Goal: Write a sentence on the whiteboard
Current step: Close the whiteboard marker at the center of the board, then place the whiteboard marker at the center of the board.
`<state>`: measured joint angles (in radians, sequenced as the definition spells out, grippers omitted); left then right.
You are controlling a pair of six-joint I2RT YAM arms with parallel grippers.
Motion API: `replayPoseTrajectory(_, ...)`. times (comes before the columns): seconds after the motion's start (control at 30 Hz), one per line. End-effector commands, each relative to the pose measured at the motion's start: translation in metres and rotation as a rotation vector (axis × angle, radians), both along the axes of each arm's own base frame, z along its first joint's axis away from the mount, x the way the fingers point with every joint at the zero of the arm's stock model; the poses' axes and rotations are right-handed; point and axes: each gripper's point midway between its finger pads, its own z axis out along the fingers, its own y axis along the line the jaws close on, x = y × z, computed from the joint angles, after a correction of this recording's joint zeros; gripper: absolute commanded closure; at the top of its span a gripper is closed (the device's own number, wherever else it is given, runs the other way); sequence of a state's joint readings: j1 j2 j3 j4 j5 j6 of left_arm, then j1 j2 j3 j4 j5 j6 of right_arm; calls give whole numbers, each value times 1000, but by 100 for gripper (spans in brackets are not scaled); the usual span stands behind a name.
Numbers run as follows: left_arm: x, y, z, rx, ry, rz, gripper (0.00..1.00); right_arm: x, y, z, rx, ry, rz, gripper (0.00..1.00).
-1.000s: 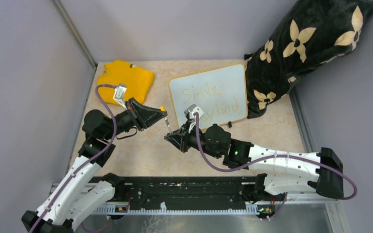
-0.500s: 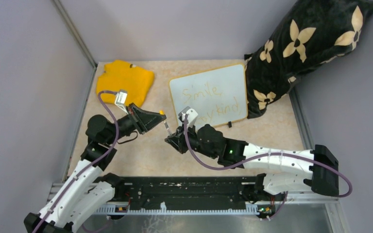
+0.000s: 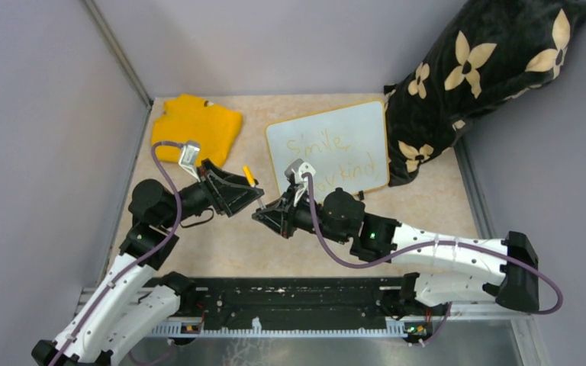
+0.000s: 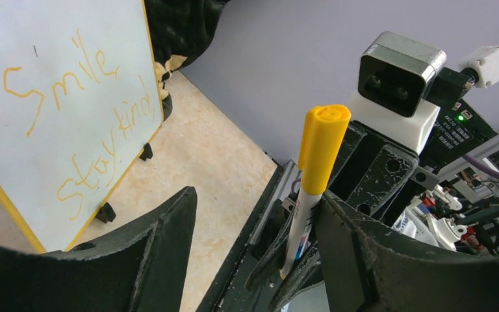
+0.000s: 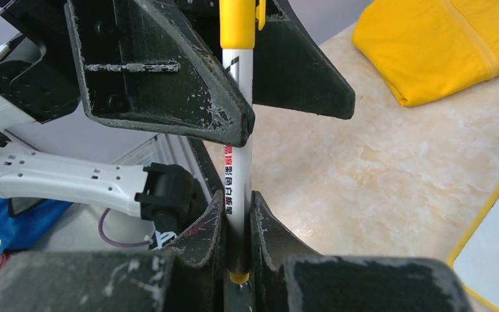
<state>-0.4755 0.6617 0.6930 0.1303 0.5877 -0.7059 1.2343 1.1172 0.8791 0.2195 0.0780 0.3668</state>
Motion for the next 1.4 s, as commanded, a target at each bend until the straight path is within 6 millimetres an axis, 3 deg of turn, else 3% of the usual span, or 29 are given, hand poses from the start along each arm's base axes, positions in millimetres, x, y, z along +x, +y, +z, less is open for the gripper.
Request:
replayPoseTrajectory(0.0, -4, 2, 12, -13, -28, -3, 31, 0, -10, 31, 92, -34, -1, 100)
replayPoseTrajectory(0.2, -17, -3, 11, -76, -39, -75, 35, -1, -11, 24, 109, -18, -6, 100)
replayPoseTrajectory(0.37, -19, -9, 4, -69, 0, -127, 52, 0, -10, 23, 115, -15, -9, 100)
replayPoseTrajectory(0.57, -22, -12, -2, -74, 6, -160, 59, 0, -5, 19, 112, -11, -1, 100)
replayPoseTrajectory(0.83, -20, -12, -8, -51, 3, -160, 99, 1, -2, 9, 85, 0, -1, 100)
replayPoseTrajectory(0.9, -16, -10, -12, -32, 7, -128, 100, 3, -4, 5, 67, 8, -14, 100)
replayPoseTrajectory(0.93, -13, -9, -13, -22, 9, -105, 100, 5, -6, 2, 54, 14, -27, 94)
replayPoseTrajectory(1.03, 0, -3, -23, 32, 20, -21, 100, 10, -15, -9, 12, 40, -79, 49)
replayPoseTrajectory(1.13, 12, 6, -34, 94, 42, 72, 100, 18, -29, -18, -37, 77, -155, 14)
replayPoseTrajectory(1.23, 23, 18, -50, 160, 84, 169, 100, 34, -56, -40, -138, 141, -314, 3)
replayPoseTrajectory(1.37, 33, 30, -77, 252, 154, 250, 100, 56, -103, -70, -273, 192, -573, 1)
